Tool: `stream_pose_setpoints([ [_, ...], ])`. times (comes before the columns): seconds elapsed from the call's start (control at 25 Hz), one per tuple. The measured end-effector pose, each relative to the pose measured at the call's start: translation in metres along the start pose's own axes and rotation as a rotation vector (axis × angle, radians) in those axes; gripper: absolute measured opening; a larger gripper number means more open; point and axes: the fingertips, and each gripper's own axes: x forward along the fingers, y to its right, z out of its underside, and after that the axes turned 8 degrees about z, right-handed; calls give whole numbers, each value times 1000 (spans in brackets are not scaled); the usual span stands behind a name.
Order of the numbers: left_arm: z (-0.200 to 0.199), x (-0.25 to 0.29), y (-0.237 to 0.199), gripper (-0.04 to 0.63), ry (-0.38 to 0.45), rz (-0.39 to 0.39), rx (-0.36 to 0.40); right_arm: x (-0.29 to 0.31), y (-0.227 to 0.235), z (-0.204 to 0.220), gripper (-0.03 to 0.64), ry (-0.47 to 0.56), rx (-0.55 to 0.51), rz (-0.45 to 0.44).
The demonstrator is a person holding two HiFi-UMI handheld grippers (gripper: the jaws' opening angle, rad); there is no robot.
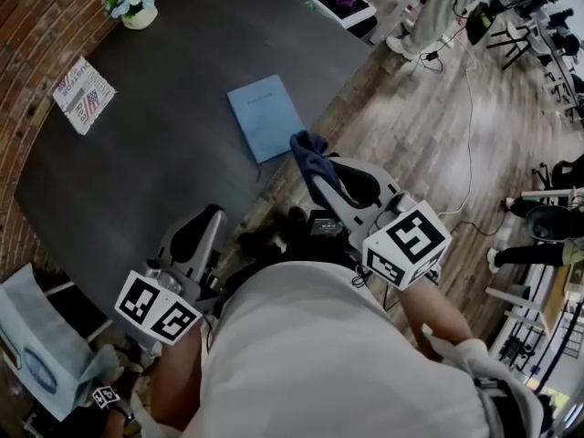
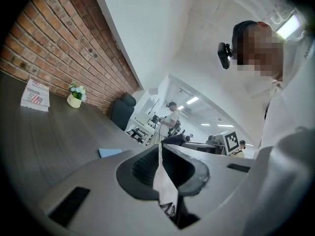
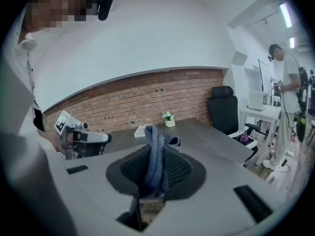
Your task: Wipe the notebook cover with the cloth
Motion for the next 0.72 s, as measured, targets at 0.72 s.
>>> stream_pose_setpoints([
  [0.72,24,50,72,29,54,-67,13,-66,52,-3,78,47,-34,-55],
])
